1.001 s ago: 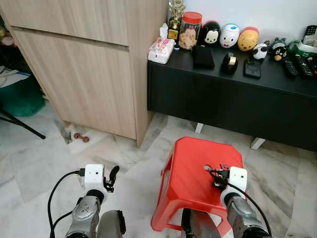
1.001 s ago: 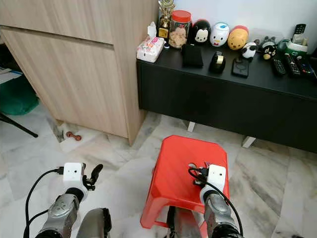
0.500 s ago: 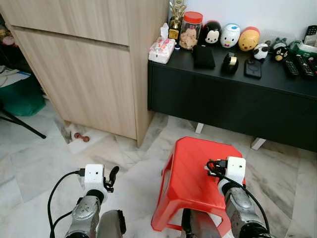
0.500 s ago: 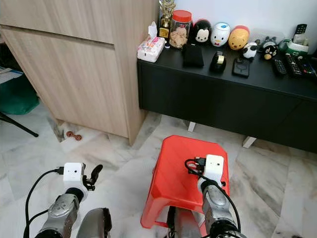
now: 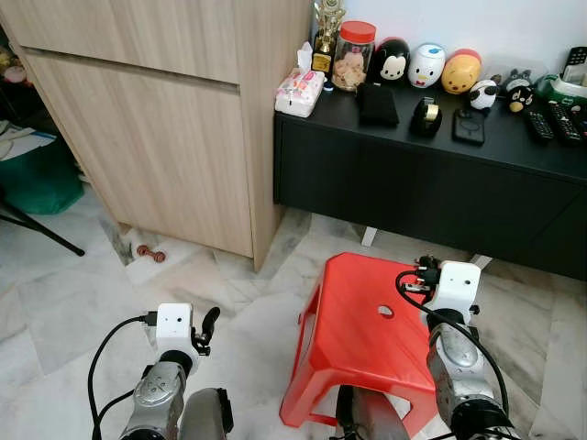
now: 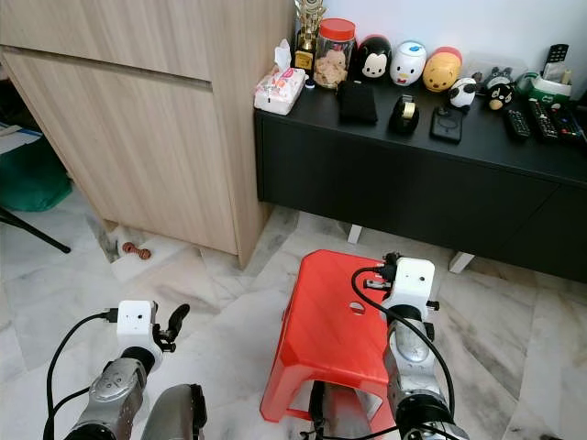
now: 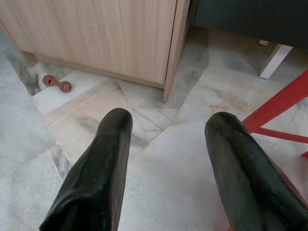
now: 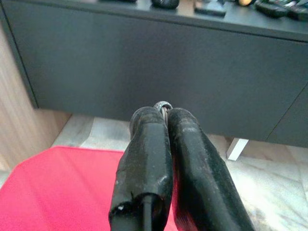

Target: Hang keys on a hook

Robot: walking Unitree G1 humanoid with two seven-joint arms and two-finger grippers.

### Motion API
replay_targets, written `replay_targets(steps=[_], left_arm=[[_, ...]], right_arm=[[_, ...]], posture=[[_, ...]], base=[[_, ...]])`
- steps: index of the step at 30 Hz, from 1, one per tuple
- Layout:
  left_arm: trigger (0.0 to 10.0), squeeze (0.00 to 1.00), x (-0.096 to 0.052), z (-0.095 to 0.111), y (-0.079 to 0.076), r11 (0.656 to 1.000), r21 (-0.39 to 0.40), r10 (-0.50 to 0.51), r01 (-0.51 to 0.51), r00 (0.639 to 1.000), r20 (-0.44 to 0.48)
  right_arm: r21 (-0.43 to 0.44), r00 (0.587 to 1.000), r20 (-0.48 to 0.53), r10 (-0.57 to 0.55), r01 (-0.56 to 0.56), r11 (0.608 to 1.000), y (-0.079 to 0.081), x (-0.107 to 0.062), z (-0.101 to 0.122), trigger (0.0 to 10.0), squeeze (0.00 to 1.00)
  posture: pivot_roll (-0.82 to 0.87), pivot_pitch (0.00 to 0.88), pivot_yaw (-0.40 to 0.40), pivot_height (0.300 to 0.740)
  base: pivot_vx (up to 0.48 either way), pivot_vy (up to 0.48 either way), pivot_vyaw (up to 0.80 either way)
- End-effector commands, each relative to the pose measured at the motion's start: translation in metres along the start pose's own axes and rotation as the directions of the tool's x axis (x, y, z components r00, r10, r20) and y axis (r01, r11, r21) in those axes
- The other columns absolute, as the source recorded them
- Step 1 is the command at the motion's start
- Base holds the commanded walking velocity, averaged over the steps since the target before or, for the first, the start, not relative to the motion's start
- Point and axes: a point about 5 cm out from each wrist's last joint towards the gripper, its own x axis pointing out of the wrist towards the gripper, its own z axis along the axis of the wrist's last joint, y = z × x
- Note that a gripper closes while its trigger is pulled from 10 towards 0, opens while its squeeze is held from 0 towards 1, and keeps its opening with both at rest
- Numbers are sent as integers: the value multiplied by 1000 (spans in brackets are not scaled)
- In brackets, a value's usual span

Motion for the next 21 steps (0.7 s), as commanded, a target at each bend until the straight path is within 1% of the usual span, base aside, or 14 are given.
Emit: replay_targets(steps=[1,7,9,18,21], left_arm=[[10000,0,-2,-5,-2,1000,6,-11,11,1000,-24],[10000,0,-2,-4,-5,1000,-13,-26,25,1000,-8],[10000,0,-2,-4,-5,1000,-14,-27,27,1000,-8],[10000,0,-2,-4,-5,999,-20,-26,26,1000,-5],[10000,0,-2,-4,-5,999,-21,-27,27,1000,-5]], right_arm=[[20,1000,5,-16,16,1000,-3,-4,-1,10000,0],[39,999,-10,-35,36,999,-4,-9,-6,10000,0],[56,999,-18,-45,46,997,-4,-9,-6,10000,0],[68,998,-42,-54,57,996,-4,-7,-5,10000,0],[70,997,-49,-56,59,996,-4,-7,-6,10000,0]], posture=[[92,96,-89,585],[91,95,-89,585],[91,95,-89,585],[92,94,-90,585],[92,94,-90,585]], base=[[0,0,0],[0,0,0],[0,0,0],[0,0,0],[-165,0,0]])
